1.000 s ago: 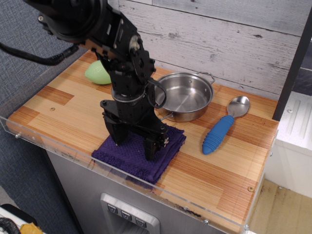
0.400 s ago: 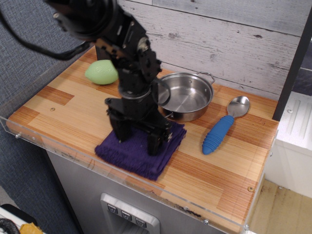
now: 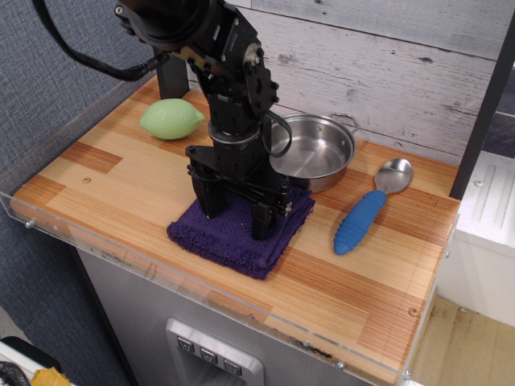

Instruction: Slide the purple towel slightly to the left so that its sitting below the corner of the pot and green vegetable.

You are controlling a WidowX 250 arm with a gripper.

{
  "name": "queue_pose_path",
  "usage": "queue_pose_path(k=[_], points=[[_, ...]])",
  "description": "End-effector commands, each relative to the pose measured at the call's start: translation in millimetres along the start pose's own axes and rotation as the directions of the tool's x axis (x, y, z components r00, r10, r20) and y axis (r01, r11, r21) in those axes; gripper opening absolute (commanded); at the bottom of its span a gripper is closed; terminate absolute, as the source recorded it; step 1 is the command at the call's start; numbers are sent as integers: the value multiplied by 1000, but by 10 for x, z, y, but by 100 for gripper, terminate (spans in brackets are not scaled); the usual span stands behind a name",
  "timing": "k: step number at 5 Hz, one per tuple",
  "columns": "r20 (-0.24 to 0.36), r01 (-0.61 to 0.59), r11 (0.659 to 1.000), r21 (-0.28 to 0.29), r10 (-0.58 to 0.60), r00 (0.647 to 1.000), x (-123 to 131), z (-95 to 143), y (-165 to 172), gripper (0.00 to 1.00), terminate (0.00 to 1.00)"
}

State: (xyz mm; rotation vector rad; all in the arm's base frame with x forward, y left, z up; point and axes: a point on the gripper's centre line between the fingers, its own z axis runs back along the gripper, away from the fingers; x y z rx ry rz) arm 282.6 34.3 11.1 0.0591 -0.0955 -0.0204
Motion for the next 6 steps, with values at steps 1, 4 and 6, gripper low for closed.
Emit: queue_pose_path(k=[1, 4, 6], points=[[12, -162, 986, -48, 163, 987, -37, 377, 847, 100, 0], [-23, -321, 941, -108, 320, 947, 115, 529, 1753, 100, 0], [147, -156, 983, -94, 169, 975, 120, 1303, 1505, 100, 0]])
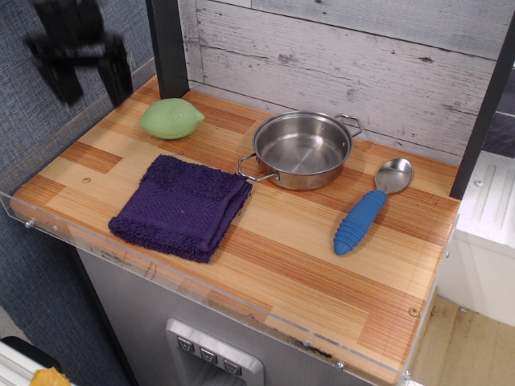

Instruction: Slide the purple towel slightly to the left so that its sitting below the corner of the pot and green vegetable.

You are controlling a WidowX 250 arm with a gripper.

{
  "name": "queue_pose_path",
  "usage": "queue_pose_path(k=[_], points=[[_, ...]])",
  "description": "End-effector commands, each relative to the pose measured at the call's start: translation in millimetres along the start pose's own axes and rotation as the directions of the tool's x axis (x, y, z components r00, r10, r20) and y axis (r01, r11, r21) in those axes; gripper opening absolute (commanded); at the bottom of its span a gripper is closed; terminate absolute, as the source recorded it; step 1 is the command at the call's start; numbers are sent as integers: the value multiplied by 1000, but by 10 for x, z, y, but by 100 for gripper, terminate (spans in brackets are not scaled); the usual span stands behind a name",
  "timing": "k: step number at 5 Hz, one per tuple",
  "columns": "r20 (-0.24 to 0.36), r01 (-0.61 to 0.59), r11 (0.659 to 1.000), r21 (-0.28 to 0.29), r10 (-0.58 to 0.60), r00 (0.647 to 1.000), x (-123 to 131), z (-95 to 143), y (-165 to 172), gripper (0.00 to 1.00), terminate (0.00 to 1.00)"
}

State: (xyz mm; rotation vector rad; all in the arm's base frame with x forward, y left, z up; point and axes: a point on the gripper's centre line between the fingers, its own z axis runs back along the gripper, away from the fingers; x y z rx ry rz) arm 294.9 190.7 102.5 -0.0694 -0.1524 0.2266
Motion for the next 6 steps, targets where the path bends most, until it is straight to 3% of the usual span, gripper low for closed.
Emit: queue_pose_path(k=[1, 4, 6], points=[[138, 114, 993, 42, -119, 983, -129, 653, -265, 100, 0], [48, 196, 978, 74, -200, 979, -269, 541, -559, 100, 0], [39, 236, 967, 91, -240, 970, -290, 509, -628, 100, 0]])
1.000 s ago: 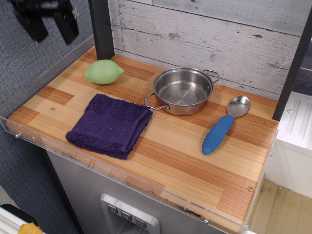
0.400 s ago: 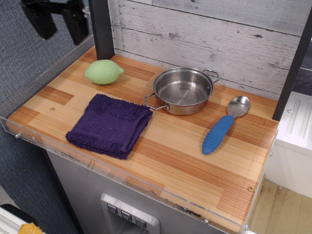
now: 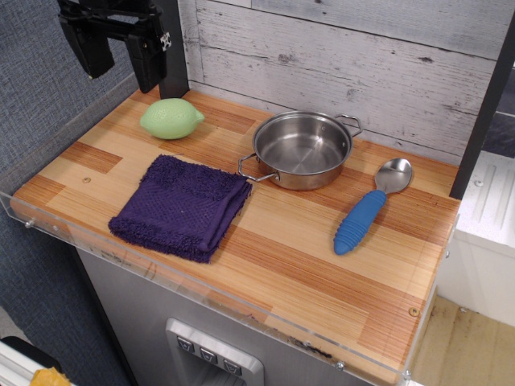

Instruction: Slide the purple towel slightly to the left so that its sitting below the corner of the pot and green vegetable.

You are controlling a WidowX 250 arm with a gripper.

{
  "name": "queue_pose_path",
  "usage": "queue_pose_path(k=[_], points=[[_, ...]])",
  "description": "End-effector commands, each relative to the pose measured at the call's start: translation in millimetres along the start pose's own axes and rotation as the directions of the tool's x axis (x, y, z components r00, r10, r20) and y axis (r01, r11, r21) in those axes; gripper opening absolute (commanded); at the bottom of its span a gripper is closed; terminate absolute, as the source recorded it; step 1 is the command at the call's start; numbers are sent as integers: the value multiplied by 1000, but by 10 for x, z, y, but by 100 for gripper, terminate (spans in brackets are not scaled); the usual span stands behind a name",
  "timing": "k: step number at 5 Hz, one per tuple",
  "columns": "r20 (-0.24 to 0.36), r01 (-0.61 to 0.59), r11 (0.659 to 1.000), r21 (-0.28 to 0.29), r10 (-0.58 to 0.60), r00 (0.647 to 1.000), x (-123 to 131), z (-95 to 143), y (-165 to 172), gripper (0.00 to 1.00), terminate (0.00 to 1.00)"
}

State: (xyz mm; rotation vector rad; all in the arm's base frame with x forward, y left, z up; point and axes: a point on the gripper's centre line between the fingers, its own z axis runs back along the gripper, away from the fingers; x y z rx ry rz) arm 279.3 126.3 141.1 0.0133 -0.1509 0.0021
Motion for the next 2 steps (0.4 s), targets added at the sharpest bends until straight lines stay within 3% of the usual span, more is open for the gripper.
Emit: queue_pose_path(k=[1, 2], points=[[48, 9, 1000, 26, -10, 999, -47, 137, -5, 100, 0], [48, 9, 1000, 26, -10, 999, -47, 137, -5, 100, 100]])
